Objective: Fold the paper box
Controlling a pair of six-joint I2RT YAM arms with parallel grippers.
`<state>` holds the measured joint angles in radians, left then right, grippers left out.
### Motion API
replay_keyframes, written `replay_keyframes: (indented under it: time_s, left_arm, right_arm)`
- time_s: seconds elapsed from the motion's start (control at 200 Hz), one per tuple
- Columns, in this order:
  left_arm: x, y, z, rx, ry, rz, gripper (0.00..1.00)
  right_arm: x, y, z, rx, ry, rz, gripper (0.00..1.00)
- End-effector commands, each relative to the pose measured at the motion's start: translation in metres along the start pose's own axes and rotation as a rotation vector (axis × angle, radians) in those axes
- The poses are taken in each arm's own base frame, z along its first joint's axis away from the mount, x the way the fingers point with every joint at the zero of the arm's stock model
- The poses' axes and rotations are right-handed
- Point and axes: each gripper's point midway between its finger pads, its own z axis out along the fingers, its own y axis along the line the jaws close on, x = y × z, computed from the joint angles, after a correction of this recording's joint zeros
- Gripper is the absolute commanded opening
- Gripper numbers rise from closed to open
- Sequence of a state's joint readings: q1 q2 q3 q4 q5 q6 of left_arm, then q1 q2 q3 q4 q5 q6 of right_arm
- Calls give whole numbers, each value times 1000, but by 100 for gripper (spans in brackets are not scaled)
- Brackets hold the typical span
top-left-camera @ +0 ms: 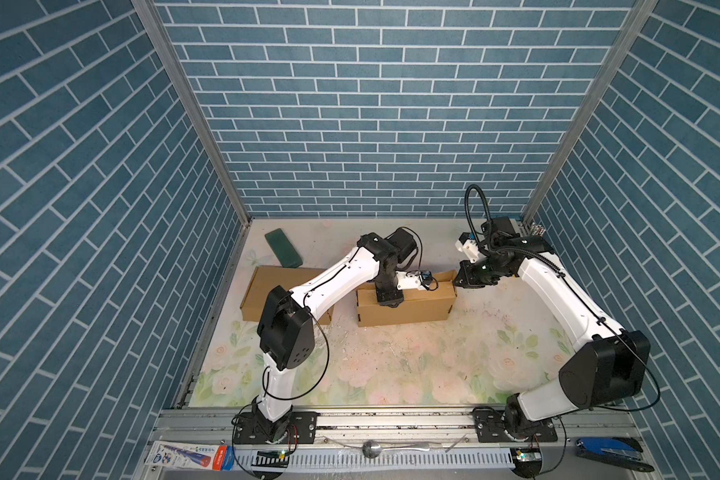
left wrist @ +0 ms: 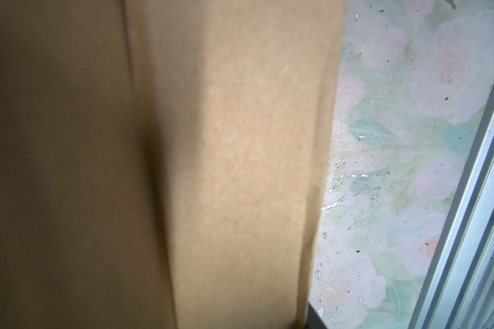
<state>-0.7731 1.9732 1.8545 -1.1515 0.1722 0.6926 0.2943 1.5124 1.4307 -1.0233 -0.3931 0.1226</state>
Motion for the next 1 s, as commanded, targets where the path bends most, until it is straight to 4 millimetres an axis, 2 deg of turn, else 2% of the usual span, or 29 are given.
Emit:
replay_keyframes:
  time_s: [0.0, 0.24, 0.585, 0.865, 0.995]
  left_arm:
    - [12, -10, 44, 63, 102, 34, 34]
    - [11, -10, 44, 66, 96, 36, 34]
    - [12, -10, 46, 67, 98, 39, 34]
    - [12, -9, 45, 61, 101, 41, 34]
    - [11, -7, 44, 53, 100, 37, 35]
  right_arm:
    - [-6, 10, -4, -21, 7, -52, 7]
    - [-6, 8, -3, -11, 12, -43, 17]
    - [-13, 2, -11, 46, 6, -57, 18]
    - [-6, 4, -2, 16, 24, -21, 7]
    - [1, -6, 3, 53, 20, 5, 3]
